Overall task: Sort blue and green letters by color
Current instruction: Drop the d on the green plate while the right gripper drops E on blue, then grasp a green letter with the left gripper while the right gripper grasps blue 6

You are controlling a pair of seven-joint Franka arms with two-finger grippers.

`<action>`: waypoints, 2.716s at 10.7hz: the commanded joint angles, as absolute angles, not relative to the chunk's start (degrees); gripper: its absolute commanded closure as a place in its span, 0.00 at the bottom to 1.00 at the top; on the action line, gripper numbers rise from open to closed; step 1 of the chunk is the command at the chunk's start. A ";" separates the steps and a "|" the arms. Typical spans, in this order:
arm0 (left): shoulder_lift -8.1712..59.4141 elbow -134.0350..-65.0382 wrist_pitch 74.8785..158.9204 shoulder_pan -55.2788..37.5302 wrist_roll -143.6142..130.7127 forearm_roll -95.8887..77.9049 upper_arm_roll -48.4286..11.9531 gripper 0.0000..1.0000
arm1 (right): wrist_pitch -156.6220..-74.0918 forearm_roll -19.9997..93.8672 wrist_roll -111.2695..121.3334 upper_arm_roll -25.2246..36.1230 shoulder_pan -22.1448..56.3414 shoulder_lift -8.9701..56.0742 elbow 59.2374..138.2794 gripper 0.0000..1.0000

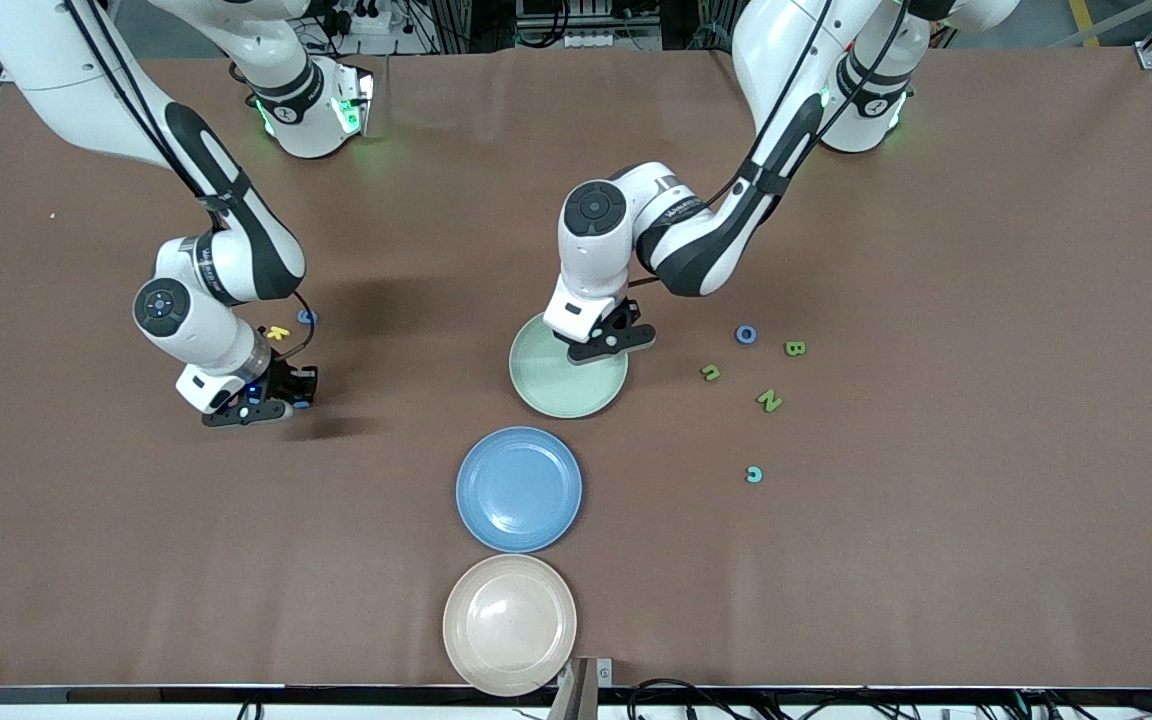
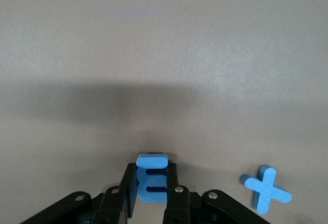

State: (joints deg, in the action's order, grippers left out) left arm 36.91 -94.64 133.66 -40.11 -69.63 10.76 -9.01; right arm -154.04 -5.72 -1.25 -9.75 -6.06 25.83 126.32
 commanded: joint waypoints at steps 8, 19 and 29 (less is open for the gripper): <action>33.93 -96.24 129.38 -33.59 -67.97 11.87 -8.35 0.00 | -145.55 -5.54 -38.53 -16.08 3.75 33.98 102.27 1.00; 29.10 -113.71 139.55 -25.58 -57.83 12.30 -8.53 0.00 | -145.20 -6.15 -62.05 -10.02 22.68 50.89 76.46 0.41; 31.99 -115.75 147.47 -24.61 -63.90 12.22 -8.44 0.00 | -119.28 -2.21 -44.60 -17.13 7.06 28.79 92.05 0.00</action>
